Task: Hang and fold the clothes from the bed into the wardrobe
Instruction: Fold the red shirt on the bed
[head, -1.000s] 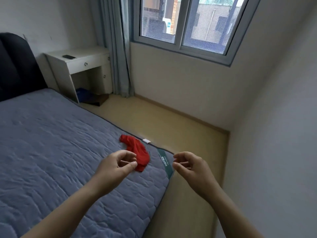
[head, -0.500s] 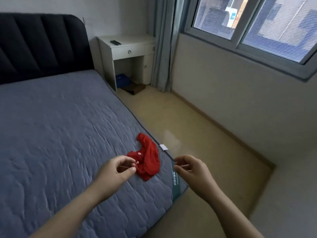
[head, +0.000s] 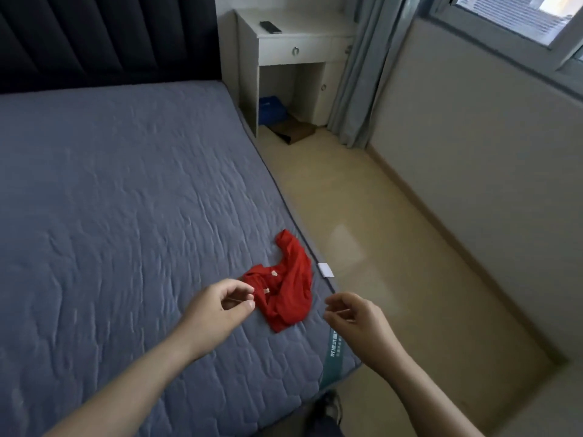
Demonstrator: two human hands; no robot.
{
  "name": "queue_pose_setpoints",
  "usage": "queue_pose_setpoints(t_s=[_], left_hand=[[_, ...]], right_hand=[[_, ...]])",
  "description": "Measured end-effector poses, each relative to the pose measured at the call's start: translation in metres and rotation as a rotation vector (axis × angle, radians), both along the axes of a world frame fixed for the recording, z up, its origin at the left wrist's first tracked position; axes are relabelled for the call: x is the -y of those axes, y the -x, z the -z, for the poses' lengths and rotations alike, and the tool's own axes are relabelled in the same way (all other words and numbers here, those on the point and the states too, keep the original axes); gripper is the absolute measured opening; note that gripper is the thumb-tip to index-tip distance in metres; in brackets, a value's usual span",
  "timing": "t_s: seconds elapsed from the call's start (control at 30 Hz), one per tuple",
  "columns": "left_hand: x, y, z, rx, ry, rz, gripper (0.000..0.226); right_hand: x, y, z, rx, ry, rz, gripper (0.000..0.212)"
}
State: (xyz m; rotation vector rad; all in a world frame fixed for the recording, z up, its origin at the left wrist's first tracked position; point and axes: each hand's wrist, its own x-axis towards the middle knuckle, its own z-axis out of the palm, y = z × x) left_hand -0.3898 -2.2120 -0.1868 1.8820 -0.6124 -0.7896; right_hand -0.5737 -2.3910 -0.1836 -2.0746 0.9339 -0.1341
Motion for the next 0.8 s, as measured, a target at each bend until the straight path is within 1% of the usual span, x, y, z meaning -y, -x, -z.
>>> queue_pose_setpoints(t_s=[0.23,0.37,0.57,0.73,0.8], left_hand=[[0.038,-0.008,0.050,-0.032,-0.085,-0.172,0.020],[0.075,-0.005,0.097,-0.035,-0.168,-0.304,0.023],[0.107,0.001,0.188,-0.052,-0.312,-0.423,0.028],[0.120,-0.009,0.268,-0.084,-0.390,-0.449,0.014],[0.121,-0.011,0.297,-0.103,-0.401,-0.460,0.012]], right_hand=[[0.062,-0.054,0.054,-0.092,-0.035,-0.208,0.019],[0.115,-0.079,0.098,-0.151,-0.058,-0.309,0.023],[0.164,-0.109,0.180,-0.234,-0.016,-0.461,0.027],[0.171,-0.132,0.258,-0.284,0.049,-0.552,0.028],[0.169,-0.140,0.288,-0.313,0.067,-0.615,0.031]])
